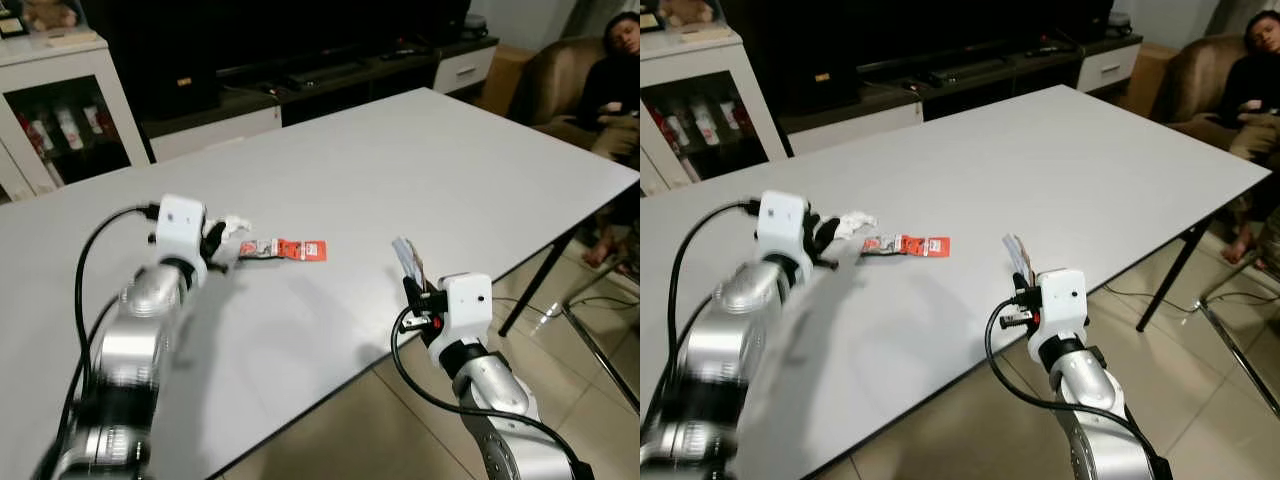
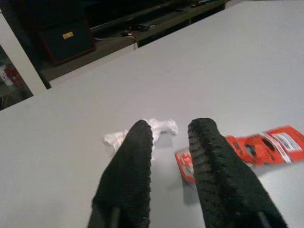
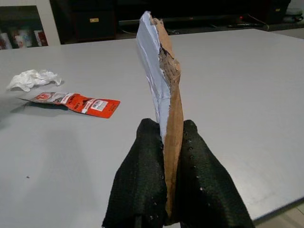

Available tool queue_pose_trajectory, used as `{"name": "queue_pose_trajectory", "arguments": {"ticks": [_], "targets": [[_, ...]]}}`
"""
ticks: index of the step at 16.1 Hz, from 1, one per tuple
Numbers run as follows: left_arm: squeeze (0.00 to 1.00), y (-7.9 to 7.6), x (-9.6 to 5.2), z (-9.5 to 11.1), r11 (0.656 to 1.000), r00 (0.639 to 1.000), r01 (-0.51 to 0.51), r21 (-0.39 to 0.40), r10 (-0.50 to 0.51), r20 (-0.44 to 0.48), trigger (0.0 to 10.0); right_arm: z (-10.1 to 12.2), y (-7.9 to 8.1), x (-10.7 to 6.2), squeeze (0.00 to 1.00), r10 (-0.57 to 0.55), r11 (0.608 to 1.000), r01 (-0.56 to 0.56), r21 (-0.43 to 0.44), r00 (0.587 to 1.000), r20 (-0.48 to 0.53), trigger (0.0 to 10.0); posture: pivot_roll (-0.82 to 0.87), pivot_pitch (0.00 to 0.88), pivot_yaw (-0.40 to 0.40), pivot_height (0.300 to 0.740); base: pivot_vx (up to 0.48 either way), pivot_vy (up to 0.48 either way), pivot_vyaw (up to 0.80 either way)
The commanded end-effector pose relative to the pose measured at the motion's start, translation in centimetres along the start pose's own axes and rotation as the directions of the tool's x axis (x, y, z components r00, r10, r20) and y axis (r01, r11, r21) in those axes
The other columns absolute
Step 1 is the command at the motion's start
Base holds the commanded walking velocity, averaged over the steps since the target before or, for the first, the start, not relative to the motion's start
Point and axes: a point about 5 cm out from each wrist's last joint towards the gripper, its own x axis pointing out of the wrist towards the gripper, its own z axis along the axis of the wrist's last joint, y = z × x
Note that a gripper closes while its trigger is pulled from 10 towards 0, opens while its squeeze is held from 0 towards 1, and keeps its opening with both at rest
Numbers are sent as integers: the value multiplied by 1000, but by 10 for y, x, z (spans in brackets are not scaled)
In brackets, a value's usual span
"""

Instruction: Picking trash to rubbish bin

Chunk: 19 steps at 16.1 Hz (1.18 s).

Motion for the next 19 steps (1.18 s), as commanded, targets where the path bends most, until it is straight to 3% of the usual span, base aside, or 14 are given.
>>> {"name": "queue_pose_trajectory", "arguments": {"ticks": [1, 5, 10, 15, 16, 19], "targets": [[1000, 3, 9, 2, 1000, 1000, 17, 14, -16, -5, 10000, 5, 1, -1, 0, 16, 1000, -16, -5, 1000, 19, 10000, -39, 10, 35, 740, 0, 0, 0], [1000, 14, 35, 7, 1000, 998, -2, 28, 4, -58, 10000, 7, 5, -6, 0, 41, 999, -40, -10, 999, 22, 10000, -68, 25, 42, 740, 0, 0, 0], [1000, 23, 44, 8, 997, 993, -69, -36, 65, -102, 10000, 9, 3, -16, 0, 40, 999, -40, -19, 999, 11, 10000, -111, 64, 34, 740, 0, 0, 0], [1000, 27, 47, 13, 989, 990, -119, -88, 112, -87, 10000, 13, 4, -29, 0, 45, 999, -45, -25, 999, 4, 10000, -149, 133, 23, 740, 0, 0, 0], [0, 27, 48, 19, 987, 992, -117, -106, 110, -68, 10000, 13, 6, -32, 0, 47, 999, -47, -24, 999, 2, 10000, -153, 146, 24, 740, 0, 0, 0], [0, 25, 51, 28, 992, 994, -99, -75, 96, -45, 10000, 16, 8, -39, 0, 42, 999, -42, -18, 999, 0, 10000, -171, 182, 34, 740, 0, 0, 0]]}}
